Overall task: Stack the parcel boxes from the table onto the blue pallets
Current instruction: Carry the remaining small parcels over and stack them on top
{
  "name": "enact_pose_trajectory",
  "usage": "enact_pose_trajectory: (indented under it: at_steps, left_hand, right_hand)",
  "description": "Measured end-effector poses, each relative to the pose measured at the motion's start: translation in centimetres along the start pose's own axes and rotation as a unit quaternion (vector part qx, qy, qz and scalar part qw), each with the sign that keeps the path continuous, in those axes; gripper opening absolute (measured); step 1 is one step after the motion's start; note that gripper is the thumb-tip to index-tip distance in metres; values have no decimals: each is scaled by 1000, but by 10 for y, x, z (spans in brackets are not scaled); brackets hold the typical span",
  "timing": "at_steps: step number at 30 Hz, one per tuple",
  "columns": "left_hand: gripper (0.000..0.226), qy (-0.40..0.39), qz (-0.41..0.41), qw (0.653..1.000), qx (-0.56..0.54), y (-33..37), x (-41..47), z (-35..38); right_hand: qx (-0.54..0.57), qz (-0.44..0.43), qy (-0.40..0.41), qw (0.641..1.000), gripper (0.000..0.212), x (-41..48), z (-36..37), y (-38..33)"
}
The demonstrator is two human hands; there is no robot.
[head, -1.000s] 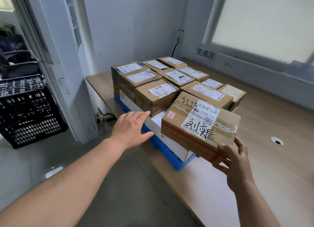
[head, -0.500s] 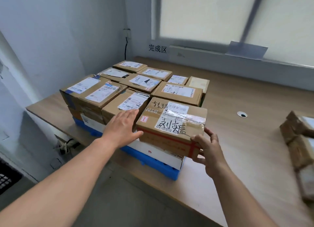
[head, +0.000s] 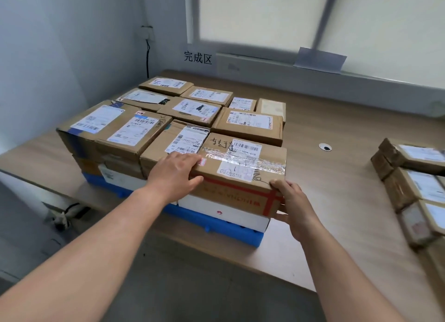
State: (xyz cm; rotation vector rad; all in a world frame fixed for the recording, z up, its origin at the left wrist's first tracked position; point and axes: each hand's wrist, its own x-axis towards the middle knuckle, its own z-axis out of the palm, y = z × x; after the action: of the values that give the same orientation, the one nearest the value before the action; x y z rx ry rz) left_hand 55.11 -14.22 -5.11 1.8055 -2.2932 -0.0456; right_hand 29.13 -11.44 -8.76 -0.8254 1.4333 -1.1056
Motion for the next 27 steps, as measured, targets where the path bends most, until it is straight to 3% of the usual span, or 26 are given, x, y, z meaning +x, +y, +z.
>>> enact_pose_trajectory:
  at_steps: [20,23,27]
  left_hand:
    - [48,15,14,1000,-13,-6,4,2]
    - [53,14,20,1000,-6,-7,4,2]
    - [61,3,27,1000,-12,-8,7,-1]
  right_hand:
    - [-11,-17,46,999,19,-3,13,3]
    - [-43,-21,68,997,30,-3,13,2]
    - [-183,-80,169,965,64,-4,11,-6]
